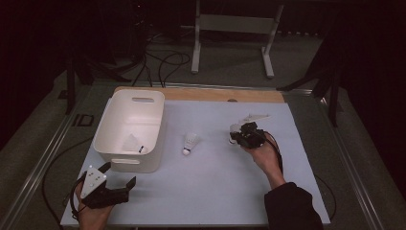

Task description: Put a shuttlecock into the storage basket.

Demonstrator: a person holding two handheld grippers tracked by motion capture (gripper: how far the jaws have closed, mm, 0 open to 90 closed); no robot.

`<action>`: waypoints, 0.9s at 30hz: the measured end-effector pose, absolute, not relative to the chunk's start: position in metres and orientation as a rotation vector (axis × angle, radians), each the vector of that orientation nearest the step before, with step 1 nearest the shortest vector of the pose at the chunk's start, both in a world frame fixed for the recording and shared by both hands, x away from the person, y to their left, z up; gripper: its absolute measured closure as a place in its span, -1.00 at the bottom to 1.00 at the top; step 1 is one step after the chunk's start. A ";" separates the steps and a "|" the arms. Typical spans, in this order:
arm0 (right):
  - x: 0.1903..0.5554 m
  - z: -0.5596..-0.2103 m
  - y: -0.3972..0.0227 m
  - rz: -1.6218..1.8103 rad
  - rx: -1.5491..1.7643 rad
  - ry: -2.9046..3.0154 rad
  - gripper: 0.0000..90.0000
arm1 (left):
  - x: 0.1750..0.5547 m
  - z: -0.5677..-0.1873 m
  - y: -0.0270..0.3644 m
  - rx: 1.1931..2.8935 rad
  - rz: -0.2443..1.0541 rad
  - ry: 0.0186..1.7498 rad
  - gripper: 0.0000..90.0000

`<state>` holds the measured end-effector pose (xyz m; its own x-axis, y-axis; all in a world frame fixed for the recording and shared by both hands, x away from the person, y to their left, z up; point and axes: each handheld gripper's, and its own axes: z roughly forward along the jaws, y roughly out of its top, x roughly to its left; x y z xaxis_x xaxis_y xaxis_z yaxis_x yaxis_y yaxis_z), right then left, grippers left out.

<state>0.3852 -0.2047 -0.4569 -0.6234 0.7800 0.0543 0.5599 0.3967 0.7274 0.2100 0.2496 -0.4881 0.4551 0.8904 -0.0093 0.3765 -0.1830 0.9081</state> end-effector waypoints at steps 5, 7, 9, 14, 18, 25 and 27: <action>0.383 -0.454 -0.203 1.071 1.162 2.356 0.98 | 0.210 -0.488 0.250 1.761 0.685 1.086 -1.00; 0.383 -0.454 -0.202 1.070 1.159 2.372 0.98 | 0.210 -0.488 0.250 1.761 0.685 1.086 -1.00; 0.383 -0.455 -0.200 1.063 1.146 2.383 0.98 | 0.210 -0.488 0.250 1.760 0.685 1.086 -1.00; 0.382 -0.454 -0.198 1.064 1.138 2.390 0.98 | 0.210 -0.488 0.250 1.760 0.685 1.087 -1.00; 0.382 -0.453 -0.197 1.065 1.130 2.393 0.98 | 0.210 -0.488 0.250 1.759 0.685 1.087 -1.00; 0.380 -0.451 -0.194 1.069 1.120 2.392 0.98 | 0.210 -0.488 0.250 1.761 0.685 1.086 -1.00; 0.379 -0.451 -0.193 1.073 1.119 2.390 0.98 | 0.210 -0.488 0.250 1.758 0.685 1.087 -1.00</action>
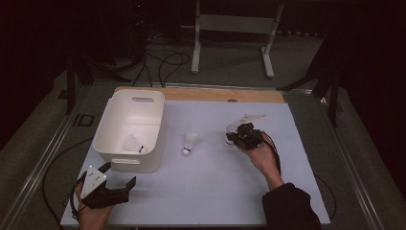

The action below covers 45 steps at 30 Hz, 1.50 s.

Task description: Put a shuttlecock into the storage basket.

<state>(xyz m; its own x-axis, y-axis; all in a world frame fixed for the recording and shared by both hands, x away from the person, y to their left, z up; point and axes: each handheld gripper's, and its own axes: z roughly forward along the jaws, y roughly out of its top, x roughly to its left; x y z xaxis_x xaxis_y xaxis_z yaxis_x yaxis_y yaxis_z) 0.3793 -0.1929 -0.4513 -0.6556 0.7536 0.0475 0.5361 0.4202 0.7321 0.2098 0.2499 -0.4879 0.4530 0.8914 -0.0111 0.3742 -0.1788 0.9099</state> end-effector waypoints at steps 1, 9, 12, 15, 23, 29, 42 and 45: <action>0.379 -0.451 -0.193 1.076 1.116 2.391 0.98 | 0.210 -0.488 0.250 1.757 0.686 1.087 -1.00; 0.376 -0.449 -0.190 1.096 1.118 2.382 0.98 | 0.210 -0.488 0.250 1.756 0.687 1.087 -1.00; 0.376 -0.448 -0.189 1.105 1.118 2.377 0.98 | 0.210 -0.488 0.250 1.759 0.687 1.089 -1.00; 0.375 -0.447 -0.189 1.107 1.120 2.375 0.98 | 0.210 -0.488 0.250 1.760 0.688 1.087 -1.00; 0.373 -0.442 -0.188 1.122 1.122 2.360 0.99 | 0.210 -0.488 0.250 1.760 0.688 1.087 -1.00; 0.371 -0.439 -0.185 1.129 1.118 2.354 0.99 | 0.210 -0.488 0.250 1.762 0.688 1.087 -1.00; 0.369 -0.436 -0.181 1.160 1.125 2.336 0.99 | 0.210 -0.488 0.250 1.760 0.689 1.090 -1.00; 0.368 -0.436 -0.180 1.163 1.124 2.335 0.99 | 0.210 -0.488 0.250 1.763 0.689 1.089 -1.00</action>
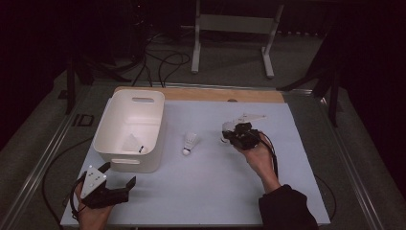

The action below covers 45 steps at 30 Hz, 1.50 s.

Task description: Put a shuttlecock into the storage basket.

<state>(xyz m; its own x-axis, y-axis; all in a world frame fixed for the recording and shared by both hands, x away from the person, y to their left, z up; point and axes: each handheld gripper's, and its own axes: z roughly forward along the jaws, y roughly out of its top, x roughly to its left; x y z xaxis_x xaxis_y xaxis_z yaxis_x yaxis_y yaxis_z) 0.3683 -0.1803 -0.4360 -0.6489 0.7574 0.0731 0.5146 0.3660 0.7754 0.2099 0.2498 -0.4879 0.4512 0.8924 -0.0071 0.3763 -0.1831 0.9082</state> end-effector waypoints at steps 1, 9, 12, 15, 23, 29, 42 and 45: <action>0.368 -0.436 -0.180 1.164 1.124 2.335 0.99 | 0.210 -0.488 0.250 1.762 0.689 1.090 -1.00; 0.366 -0.434 -0.179 1.189 1.129 2.324 0.99 | 0.210 -0.488 0.250 1.764 0.688 1.093 -1.00; 0.366 -0.434 -0.178 1.195 1.135 2.321 0.99 | 0.210 -0.488 0.250 1.764 0.688 1.092 -1.00; 0.366 -0.432 -0.177 1.200 1.130 2.317 0.99 | 0.210 -0.488 0.250 1.764 0.687 1.092 -1.00; 0.364 -0.428 -0.173 1.219 1.124 2.309 0.99 | 0.210 -0.488 0.250 1.765 0.687 1.092 -1.00; 0.363 -0.427 -0.170 1.224 1.123 2.311 0.99 | 0.210 -0.488 0.249 1.765 0.686 1.091 -1.00; 0.363 -0.418 -0.165 1.245 1.104 2.301 0.99 | 0.210 -0.488 0.249 1.765 0.684 1.091 -1.00; 0.363 -0.415 -0.161 1.255 1.100 2.295 0.99 | 0.210 -0.488 0.249 1.768 0.683 1.091 -1.00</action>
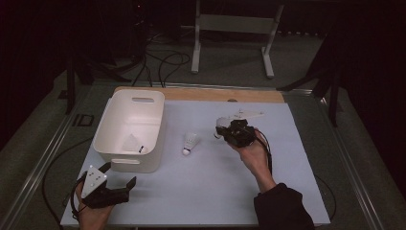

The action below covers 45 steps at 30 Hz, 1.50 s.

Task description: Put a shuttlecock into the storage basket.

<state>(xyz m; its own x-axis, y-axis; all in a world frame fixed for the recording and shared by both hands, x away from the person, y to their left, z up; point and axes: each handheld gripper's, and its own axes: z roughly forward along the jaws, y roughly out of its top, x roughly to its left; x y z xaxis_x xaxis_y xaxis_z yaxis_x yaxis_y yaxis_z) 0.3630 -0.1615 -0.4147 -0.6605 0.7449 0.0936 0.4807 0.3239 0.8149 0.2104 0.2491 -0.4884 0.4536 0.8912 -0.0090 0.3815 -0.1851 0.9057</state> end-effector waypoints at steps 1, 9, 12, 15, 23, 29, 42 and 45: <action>0.363 -0.415 -0.161 1.255 1.100 2.295 0.99 | 0.210 -0.488 0.249 1.768 0.683 1.091 -1.00; 0.362 -0.409 -0.153 1.273 1.078 2.297 0.99 | 0.210 -0.488 0.249 1.767 0.683 1.089 -1.00; 0.362 -0.407 -0.152 1.282 1.076 2.296 0.99 | 0.210 -0.488 0.249 1.766 0.684 1.090 -1.00; 0.361 -0.405 -0.148 1.290 1.069 2.296 0.99 | 0.210 -0.488 0.249 1.766 0.684 1.089 -1.00; 0.360 -0.403 -0.143 1.303 1.064 2.296 0.99 | 0.210 -0.488 0.249 1.766 0.683 1.089 -1.00; 0.360 -0.401 -0.140 1.311 1.064 2.296 0.99 | 0.210 -0.488 0.249 1.767 0.683 1.090 -1.00; 0.359 -0.398 -0.136 1.348 1.060 2.294 0.99 | 0.210 -0.488 0.249 1.766 0.683 1.089 -1.00; 0.359 -0.396 -0.135 1.353 1.054 2.291 0.99 | 0.210 -0.488 0.249 1.768 0.682 1.087 -1.00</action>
